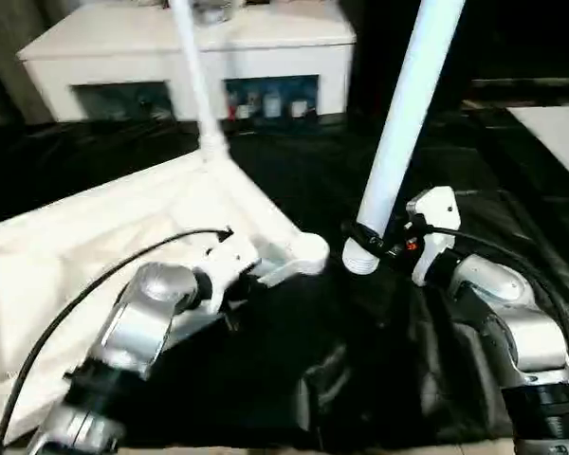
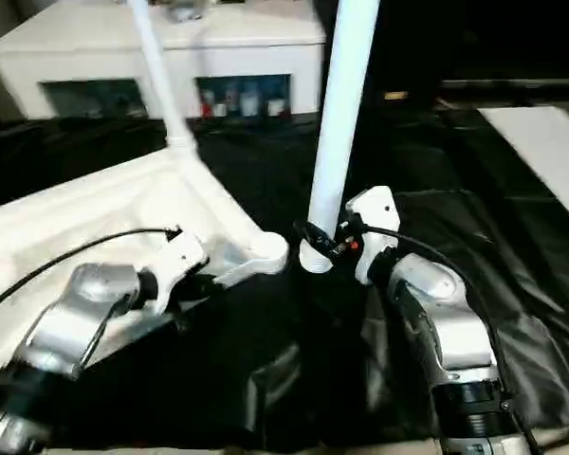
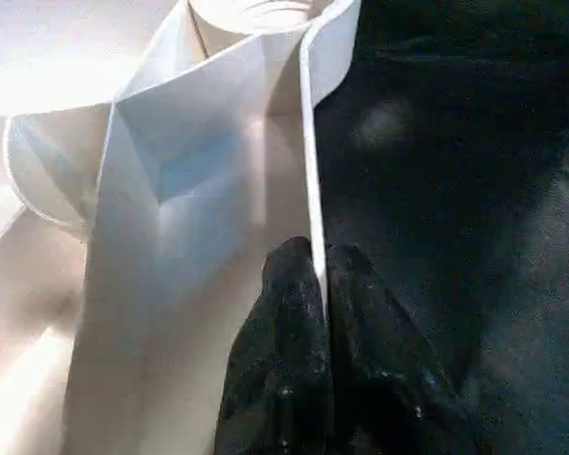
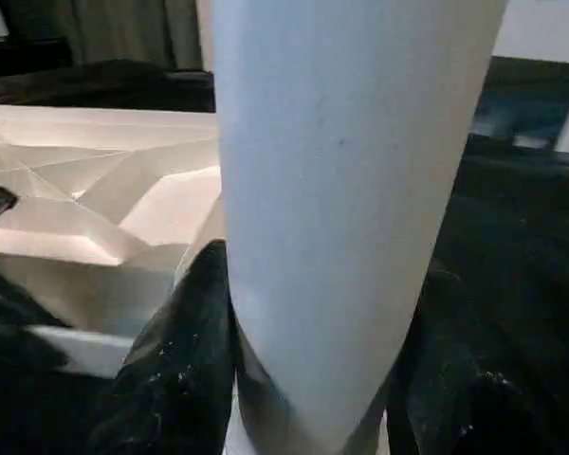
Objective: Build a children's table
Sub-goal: Insert table leg to table base
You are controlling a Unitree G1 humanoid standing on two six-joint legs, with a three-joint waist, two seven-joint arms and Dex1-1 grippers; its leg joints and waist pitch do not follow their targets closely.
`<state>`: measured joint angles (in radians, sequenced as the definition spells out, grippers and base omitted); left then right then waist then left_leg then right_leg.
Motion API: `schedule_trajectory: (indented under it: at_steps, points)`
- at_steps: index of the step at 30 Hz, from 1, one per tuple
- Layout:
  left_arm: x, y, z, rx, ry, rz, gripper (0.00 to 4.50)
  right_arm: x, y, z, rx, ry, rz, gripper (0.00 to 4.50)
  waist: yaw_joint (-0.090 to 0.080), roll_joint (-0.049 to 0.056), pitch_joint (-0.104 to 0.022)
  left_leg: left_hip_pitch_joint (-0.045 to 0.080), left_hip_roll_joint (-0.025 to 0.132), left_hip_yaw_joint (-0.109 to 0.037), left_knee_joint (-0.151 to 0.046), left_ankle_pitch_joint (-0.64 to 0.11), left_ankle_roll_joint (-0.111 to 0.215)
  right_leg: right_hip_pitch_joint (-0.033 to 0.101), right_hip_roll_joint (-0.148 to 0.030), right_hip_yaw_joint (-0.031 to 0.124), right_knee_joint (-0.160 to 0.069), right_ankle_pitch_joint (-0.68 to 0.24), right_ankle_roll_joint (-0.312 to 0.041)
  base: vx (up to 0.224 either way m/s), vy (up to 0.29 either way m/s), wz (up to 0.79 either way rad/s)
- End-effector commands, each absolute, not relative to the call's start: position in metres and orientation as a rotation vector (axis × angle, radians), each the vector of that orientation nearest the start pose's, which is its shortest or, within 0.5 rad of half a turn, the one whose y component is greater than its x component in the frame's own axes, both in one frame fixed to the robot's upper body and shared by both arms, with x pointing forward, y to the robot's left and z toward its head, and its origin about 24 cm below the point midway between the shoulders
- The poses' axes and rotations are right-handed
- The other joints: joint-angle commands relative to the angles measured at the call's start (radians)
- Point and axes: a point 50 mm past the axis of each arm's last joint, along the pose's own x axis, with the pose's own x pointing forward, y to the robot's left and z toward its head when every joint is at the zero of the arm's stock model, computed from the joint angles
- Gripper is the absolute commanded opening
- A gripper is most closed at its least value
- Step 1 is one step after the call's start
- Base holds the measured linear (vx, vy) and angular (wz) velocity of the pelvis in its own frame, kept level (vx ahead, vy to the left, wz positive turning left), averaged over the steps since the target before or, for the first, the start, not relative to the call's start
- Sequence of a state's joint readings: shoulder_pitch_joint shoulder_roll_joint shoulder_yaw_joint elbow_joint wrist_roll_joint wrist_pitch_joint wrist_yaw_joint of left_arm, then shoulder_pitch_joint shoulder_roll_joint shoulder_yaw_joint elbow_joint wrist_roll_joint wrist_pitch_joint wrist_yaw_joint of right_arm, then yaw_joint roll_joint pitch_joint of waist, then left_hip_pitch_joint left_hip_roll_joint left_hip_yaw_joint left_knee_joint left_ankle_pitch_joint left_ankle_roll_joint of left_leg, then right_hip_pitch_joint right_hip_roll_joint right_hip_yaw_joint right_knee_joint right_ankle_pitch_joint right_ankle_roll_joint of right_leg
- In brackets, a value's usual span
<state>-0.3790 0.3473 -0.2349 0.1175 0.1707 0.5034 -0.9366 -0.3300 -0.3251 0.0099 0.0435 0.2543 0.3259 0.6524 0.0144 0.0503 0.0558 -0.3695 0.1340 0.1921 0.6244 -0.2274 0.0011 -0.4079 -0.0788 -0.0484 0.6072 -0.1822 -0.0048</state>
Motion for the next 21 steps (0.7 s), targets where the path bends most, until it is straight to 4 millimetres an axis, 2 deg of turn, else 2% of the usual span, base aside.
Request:
schedule_trajectory:
  at_steps: [1,2,7,8,13,14,15,16,17,20,21]
  points:
    - [0.288,0.136,0.052,0.519,0.510,-1.017,0.02,0.304,-0.154,0.107,-0.064,0.056,0.730,1.84,0.011,-0.013,-0.064,0.010,0.094,-0.044,-0.082,-0.081,0.115,0.046,-0.079,0.050,-0.065,-0.112,-0.295,0.000,0.000,0.00]
    - [0.287,0.135,0.051,0.529,0.492,-1.045,0.02,0.304,-0.154,0.107,-0.065,0.055,0.730,1.84,0.013,-0.018,-0.063,0.008,0.094,-0.042,-0.084,-0.089,0.112,0.048,-0.079,0.051,-0.066,-0.120,-0.292,0.000,0.000,0.00]
    - [0.285,0.134,0.049,0.598,0.457,-1.098,0.02,0.300,-0.151,0.107,-0.051,0.062,0.748,1.84,0.023,-0.016,-0.060,0.015,0.094,-0.040,-0.088,-0.132,0.077,0.044,-0.079,0.054,-0.068,-0.160,-0.275,0.000,0.000,0.00]
    - [0.286,0.133,0.049,0.608,0.446,-1.105,0.02,0.300,-0.150,0.107,-0.044,0.068,0.753,1.84,0.023,-0.019,-0.060,0.016,0.095,-0.039,-0.089,-0.137,0.073,0.044,-0.079,0.055,-0.069,-0.165,-0.273,0.000,0.000,0.00]
    - [0.289,0.131,0.050,0.597,0.431,-1.125,0.02,0.298,-0.148,0.106,-0.029,0.074,0.763,1.84,0.024,-0.021,-0.060,0.015,0.094,-0.038,-0.091,-0.146,0.052,0.044,-0.080,0.057,-0.070,-0.198,-0.255,0.000,0.000,0.00]
    - [0.290,0.131,0.050,0.552,0.440,-1.134,0.02,0.298,-0.148,0.106,-0.029,0.074,0.764,1.84,0.024,-0.021,-0.059,0.016,0.094,-0.038,-0.091,-0.149,0.050,0.043,-0.081,0.058,-0.071,-0.201,-0.255,0.000,0.000,0.00]
    - [0.290,0.130,0.051,0.519,0.445,-1.144,0.30,0.298,-0.147,0.106,-0.028,0.074,0.765,1.84,0.025,-0.020,-0.060,0.018,0.093,-0.037,-0.090,-0.149,0.044,0.042,-0.080,0.058,-0.071,-0.208,-0.255,0.000,0.000,0.00]
    - [0.290,0.130,0.051,0.519,0.445,-1.144,0.30,0.298,-0.147,0.106,-0.028,0.074,0.765,1.84,0.024,-0.021,-0.061,0.016,0.093,-0.037,-0.089,-0.144,0.043,0.043,-0.080,0.058,-0.070,-0.199,-0.257,0.000,0.000,0.00]
    - [0.293,0.128,0.054,0.481,0.430,-1.146,0.59,0.298,-0.147,0.107,-0.026,0.077,0.767,1.84,0.024,-0.021,-0.060,0.015,0.092,-0.037,-0.090,-0.140,0.043,0.044,-0.080,0.058,-0.069,-0.195,-0.257,0.000,0.000,0.00]
    - [0.301,0.127,0.057,0.514,0.402,-1.114,0.69,0.298,-0.147,0.107,-0.023,0.081,0.768,1.84,0.026,-0.021,-0.063,0.012,0.092,-0.038,-0.087,-0.110,0.055,0.047,-0.080,0.057,-0.065,-0.153,-0.261,0.000,0.000,0.00]
    - [0.303,0.127,0.056,0.527,0.403,-1.101,0.82,0.297,-0.146,0.107,-0.022,0.082,0.768,1.84,0.027,-0.017,-0.064,0.011,0.090,-0.037,-0.086,-0.104,0.059,0.047,-0.079,0.056,-0.064,-0.144,-0.261,0.000,0.000,0.00]
